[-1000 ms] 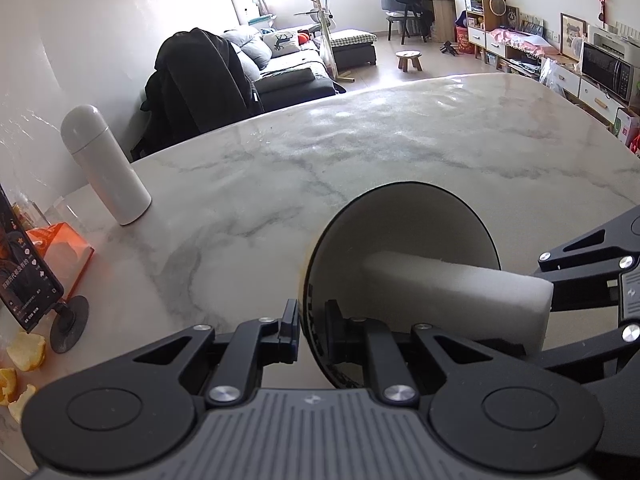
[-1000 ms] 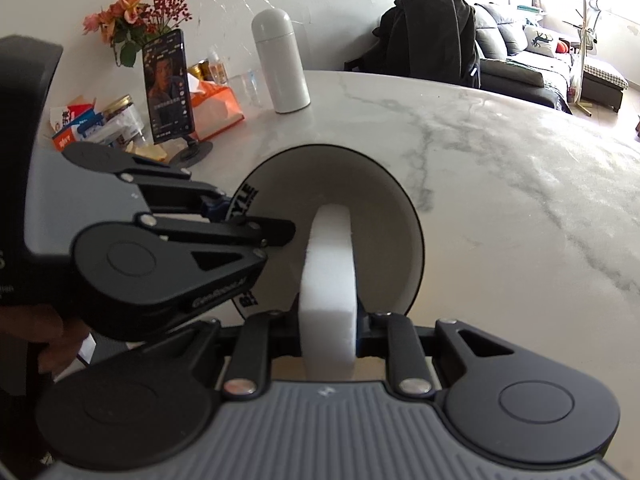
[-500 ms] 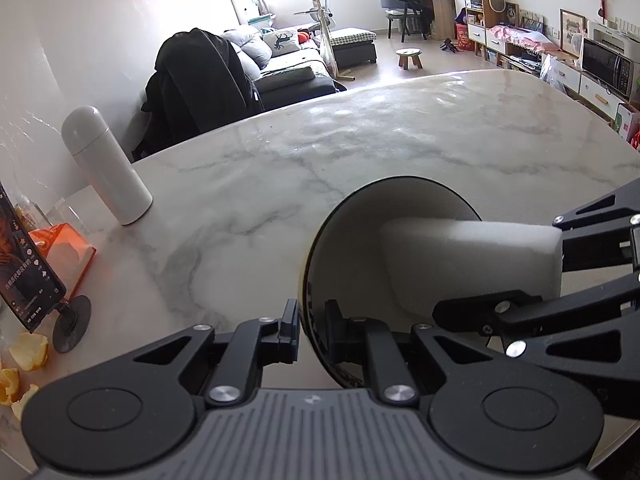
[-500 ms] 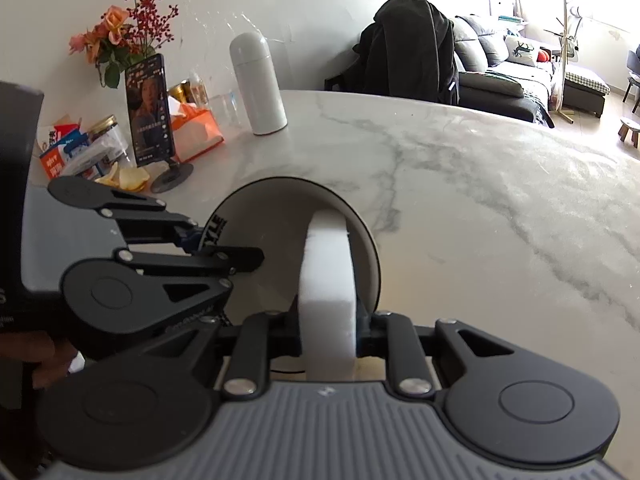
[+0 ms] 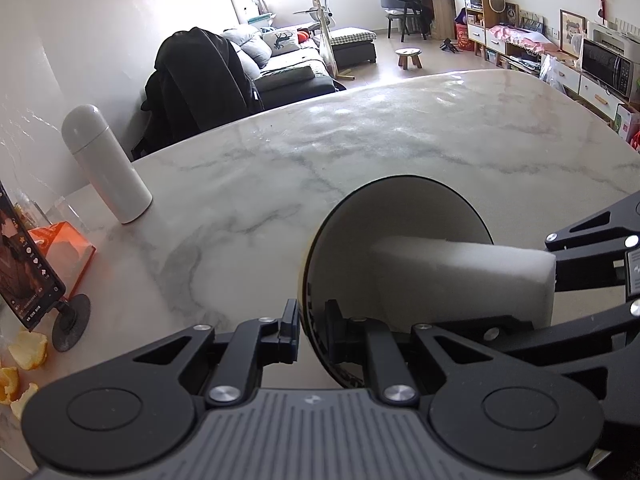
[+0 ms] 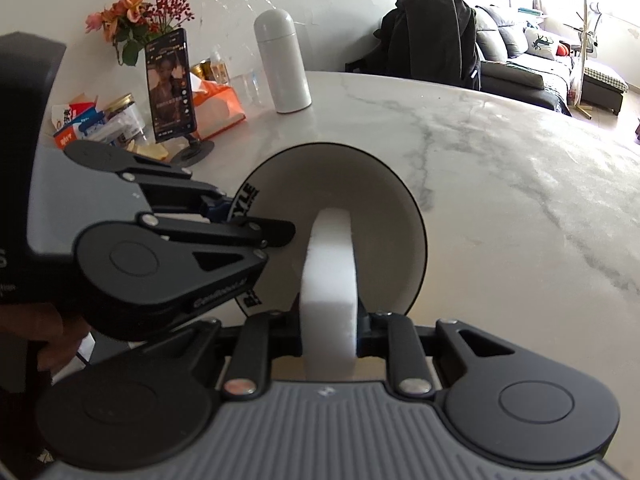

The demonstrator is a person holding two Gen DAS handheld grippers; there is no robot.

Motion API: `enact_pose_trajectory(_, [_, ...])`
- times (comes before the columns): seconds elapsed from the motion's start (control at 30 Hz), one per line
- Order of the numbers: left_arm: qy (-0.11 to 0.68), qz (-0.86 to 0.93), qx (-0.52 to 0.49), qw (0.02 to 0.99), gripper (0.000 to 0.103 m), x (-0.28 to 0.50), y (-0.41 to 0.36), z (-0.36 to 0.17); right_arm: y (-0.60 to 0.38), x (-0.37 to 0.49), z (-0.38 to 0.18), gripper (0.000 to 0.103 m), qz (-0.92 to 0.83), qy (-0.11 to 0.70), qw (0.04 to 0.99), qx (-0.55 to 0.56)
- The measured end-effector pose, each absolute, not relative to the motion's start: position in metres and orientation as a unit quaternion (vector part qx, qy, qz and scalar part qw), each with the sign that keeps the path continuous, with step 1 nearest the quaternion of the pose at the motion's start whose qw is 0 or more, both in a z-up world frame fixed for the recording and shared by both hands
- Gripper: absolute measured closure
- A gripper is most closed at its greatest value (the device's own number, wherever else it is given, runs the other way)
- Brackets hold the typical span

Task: Clean bowl
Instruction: 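Wipe the sponge along the bowl's inner wall toward the rim, right gripper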

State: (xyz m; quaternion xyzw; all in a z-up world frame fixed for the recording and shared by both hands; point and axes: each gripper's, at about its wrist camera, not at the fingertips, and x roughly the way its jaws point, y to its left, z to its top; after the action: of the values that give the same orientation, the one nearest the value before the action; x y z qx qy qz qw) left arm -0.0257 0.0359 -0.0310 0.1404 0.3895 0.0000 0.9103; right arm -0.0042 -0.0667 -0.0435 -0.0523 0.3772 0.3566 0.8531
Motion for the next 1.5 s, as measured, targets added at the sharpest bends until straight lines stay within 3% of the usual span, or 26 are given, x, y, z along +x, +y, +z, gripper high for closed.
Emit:
enact_pose_trajectory(1.2, [0.4,-0.006,0.129,0.907,0.086,-0.032,0.041,-0.036,-0.068,-0.003,-0.045,0.082,0.361,0.376,0.852,-0.049])
enact_pose_trajectory(1.4, [0.398,-0.01,0.118,0.91,0.073,-0.03,0.046,-0.031,-0.064,-0.004,-0.05,0.082,0.37,0.383,0.845,-0.053])
enact_pose_trajectory(1.5, [0.386,-0.003,0.126,0.914,0.073,-0.029,0.045,-0.024,-0.061,-0.005,-0.052,0.082,0.371,0.383,0.844,-0.062])
